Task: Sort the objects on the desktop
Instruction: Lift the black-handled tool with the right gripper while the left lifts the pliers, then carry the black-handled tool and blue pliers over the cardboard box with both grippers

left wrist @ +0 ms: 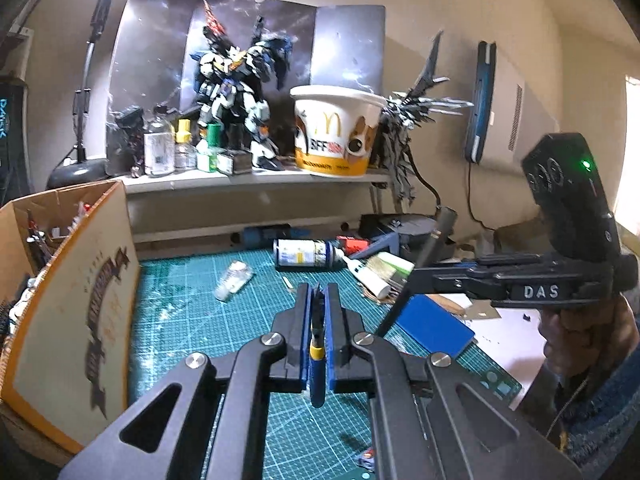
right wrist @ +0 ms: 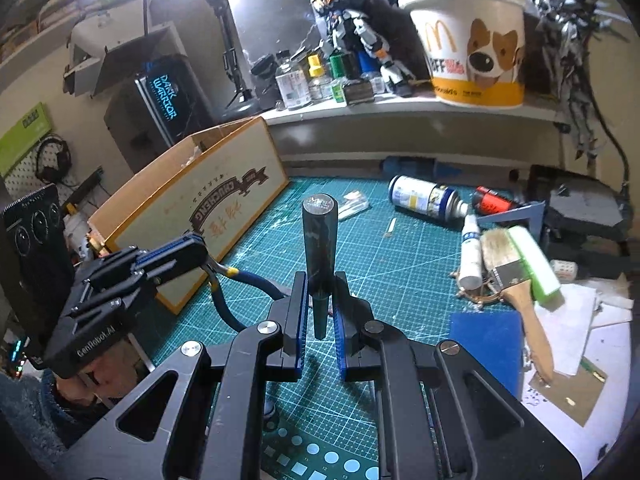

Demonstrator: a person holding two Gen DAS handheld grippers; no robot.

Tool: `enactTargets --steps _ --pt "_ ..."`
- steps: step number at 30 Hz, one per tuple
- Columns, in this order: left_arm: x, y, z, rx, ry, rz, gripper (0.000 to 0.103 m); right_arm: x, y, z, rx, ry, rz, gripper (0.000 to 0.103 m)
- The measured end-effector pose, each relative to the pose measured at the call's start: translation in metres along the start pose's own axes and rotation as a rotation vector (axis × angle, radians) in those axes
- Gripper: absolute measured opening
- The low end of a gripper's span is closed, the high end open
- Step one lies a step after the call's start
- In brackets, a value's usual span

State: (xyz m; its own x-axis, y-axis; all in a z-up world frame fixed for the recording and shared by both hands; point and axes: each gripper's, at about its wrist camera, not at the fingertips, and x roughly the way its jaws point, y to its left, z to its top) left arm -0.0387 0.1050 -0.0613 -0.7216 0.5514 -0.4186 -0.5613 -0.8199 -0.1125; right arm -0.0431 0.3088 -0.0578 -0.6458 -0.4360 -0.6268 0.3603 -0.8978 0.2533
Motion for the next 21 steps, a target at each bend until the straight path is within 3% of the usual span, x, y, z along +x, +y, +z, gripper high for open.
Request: enactTargets --steps 5,21 --pt "-0.006 0.004 0.007 -0.001 -0.018 0.027 0.006 -0.006 0.010 0.004 -0.014 -0.020 -0.042 0.011" --pt "-0.043 0.013 0.037 0.038 -0.102 0.070 0.006 -0.018 0.047 0.017 -0.065 -0.074 -0.059 0.011"
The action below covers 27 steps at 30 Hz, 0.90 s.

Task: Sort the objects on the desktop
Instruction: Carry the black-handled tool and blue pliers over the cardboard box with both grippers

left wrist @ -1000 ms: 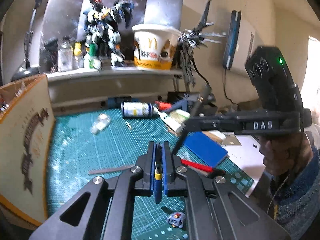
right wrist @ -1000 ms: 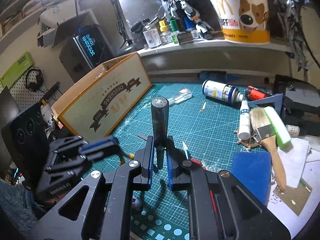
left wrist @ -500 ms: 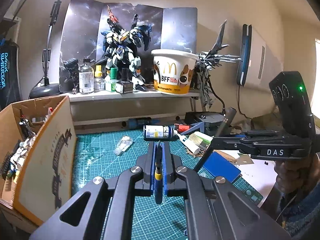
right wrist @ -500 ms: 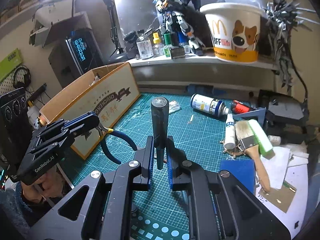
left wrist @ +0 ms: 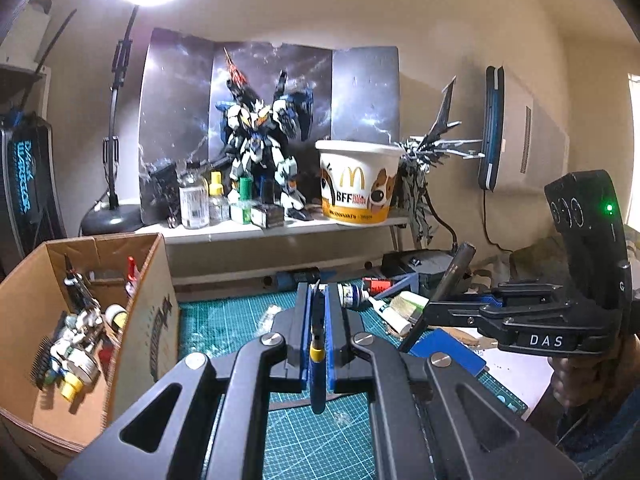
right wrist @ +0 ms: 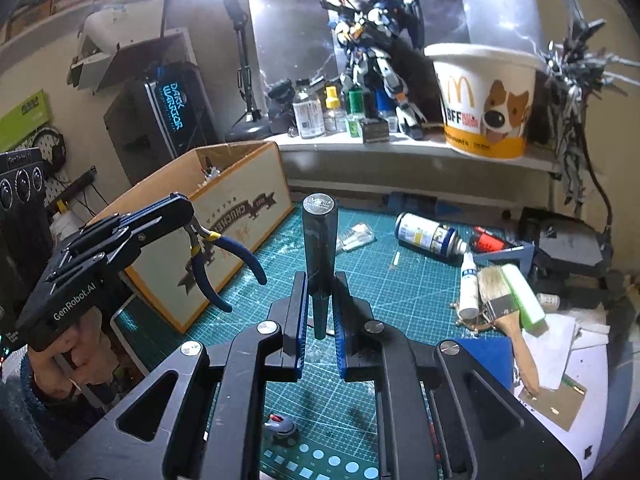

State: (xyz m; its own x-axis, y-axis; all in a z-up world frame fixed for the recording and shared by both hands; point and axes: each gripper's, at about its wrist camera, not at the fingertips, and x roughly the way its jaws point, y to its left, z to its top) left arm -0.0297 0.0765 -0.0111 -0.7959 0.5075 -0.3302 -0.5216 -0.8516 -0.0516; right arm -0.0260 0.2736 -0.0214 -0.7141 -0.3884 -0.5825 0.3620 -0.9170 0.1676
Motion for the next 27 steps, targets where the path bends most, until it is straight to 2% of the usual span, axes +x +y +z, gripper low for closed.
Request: enactTargets --steps 6,17,27 --pt "-0.016 0.002 0.013 0.016 -0.043 0.022 0.006 -0.008 0.012 0.008 -0.022 -0.030 -0.004 0.011" --pt "-0.047 0.004 0.031 0.037 -0.112 0.062 0.006 -0.022 0.043 0.025 -0.085 -0.102 0.042 0.011" --pt "-0.078 0.019 0.040 0.034 -0.156 0.145 0.006 -0.020 0.076 0.039 -0.151 -0.129 0.106 0.011"
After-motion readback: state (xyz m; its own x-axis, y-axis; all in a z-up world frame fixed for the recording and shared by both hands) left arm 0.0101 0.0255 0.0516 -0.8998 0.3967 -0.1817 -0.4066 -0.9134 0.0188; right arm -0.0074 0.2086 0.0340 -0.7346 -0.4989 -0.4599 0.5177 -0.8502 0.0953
